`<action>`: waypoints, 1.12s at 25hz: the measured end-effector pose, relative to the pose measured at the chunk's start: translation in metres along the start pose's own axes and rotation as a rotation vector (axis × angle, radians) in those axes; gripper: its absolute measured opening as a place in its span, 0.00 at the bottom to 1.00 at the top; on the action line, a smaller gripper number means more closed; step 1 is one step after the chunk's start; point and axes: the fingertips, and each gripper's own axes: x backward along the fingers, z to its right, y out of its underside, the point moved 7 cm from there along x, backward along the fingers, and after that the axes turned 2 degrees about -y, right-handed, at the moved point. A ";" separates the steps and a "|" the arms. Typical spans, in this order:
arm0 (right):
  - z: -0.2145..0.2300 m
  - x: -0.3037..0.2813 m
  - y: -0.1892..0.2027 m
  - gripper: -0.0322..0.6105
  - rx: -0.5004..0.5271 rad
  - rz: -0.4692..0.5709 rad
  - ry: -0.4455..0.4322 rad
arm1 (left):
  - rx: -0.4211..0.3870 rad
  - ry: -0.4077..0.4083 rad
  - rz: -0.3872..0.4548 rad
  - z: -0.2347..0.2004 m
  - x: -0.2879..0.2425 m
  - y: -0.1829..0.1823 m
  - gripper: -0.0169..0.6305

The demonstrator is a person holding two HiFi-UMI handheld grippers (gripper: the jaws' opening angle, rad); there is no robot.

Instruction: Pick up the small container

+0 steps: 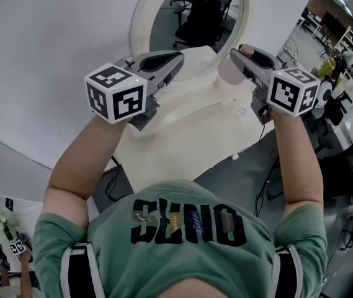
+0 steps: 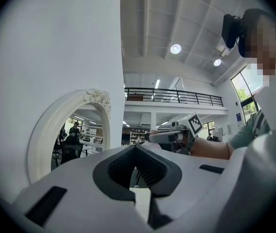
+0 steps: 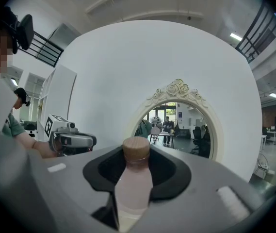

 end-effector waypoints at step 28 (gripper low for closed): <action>-0.001 -0.002 0.000 0.27 0.013 -0.011 -0.007 | -0.001 0.003 -0.008 0.000 -0.001 0.000 0.03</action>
